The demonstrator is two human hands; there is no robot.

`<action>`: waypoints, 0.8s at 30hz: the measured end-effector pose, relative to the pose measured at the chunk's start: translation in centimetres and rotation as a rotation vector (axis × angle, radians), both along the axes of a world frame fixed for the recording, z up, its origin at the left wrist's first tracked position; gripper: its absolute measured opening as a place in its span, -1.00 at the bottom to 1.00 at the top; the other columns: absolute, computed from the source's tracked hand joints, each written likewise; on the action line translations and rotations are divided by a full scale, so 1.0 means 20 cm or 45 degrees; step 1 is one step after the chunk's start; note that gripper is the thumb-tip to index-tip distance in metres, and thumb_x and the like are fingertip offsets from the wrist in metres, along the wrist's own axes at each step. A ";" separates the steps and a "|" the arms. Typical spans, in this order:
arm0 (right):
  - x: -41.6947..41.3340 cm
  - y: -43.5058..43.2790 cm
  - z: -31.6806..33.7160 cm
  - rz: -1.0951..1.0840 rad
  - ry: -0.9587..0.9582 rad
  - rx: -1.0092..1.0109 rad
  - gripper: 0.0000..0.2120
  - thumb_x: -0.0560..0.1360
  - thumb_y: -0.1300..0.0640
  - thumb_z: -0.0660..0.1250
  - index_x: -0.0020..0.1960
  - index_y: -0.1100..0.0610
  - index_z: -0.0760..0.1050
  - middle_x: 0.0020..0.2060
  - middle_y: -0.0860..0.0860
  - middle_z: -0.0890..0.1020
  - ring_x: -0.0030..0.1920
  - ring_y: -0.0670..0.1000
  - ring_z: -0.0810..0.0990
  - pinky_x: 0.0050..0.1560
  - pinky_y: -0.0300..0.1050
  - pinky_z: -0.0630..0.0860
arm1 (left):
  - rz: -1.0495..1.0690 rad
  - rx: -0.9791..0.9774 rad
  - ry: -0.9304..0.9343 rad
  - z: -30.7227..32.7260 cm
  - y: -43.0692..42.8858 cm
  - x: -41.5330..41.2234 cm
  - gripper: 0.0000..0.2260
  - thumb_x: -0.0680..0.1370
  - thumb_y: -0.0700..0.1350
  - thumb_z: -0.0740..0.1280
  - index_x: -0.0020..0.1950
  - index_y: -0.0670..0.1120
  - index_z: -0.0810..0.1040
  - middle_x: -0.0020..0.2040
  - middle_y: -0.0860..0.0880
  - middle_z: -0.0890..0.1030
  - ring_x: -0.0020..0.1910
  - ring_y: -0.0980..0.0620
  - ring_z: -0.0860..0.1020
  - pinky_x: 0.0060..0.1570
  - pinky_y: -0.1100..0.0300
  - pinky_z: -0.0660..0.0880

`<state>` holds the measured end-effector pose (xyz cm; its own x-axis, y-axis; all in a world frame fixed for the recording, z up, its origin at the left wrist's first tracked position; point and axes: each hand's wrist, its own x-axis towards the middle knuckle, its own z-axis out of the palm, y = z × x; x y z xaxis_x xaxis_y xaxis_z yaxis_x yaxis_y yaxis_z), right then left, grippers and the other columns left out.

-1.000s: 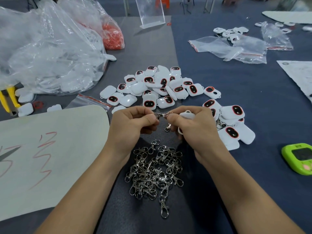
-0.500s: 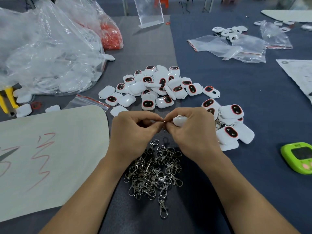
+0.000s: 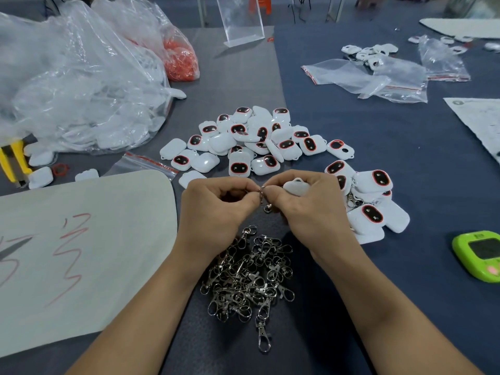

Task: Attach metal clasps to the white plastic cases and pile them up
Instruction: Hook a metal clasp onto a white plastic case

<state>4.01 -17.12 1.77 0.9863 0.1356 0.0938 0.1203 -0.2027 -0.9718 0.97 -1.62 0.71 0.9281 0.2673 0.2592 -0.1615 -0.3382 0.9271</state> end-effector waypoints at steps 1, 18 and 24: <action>0.00 0.00 0.00 -0.018 -0.047 -0.062 -0.86 0.45 0.22 0.53 -0.25 0.03 0.70 -0.41 -0.05 0.68 -0.42 -0.15 0.58 -0.41 -0.27 0.50 | -0.022 0.004 0.003 0.00 0.00 0.00 -0.90 0.38 -0.10 0.50 -0.19 0.11 0.74 -0.31 0.07 0.71 -0.31 0.04 0.66 -0.27 0.09 0.61; -0.02 -0.01 0.03 0.002 -0.234 -0.140 -0.82 0.44 0.24 0.54 -0.23 -0.03 0.70 -0.37 -0.13 0.69 -0.38 -0.08 0.64 -0.35 -0.23 0.52 | -0.134 -0.096 -0.040 0.01 0.01 -0.01 -0.86 0.37 -0.14 0.49 -0.20 0.12 0.74 -0.29 0.06 0.71 -0.32 0.16 0.62 -0.26 0.29 0.54; -0.02 -0.02 0.04 0.019 -0.251 -0.185 -0.79 0.43 0.25 0.53 -0.25 -0.06 0.67 -0.39 -0.05 0.68 -0.36 0.14 0.63 -0.35 0.03 0.55 | -0.143 -0.082 -0.024 0.00 0.00 -0.01 -0.90 0.34 -0.07 0.46 -0.22 0.12 0.74 -0.31 0.05 0.71 -0.36 0.16 0.62 -0.30 0.27 0.54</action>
<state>3.68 -17.56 2.49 0.9486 0.1758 0.2632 0.3090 -0.3352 -0.8900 0.72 -1.61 0.77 0.9482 0.1785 0.2626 -0.2128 -0.2568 0.9428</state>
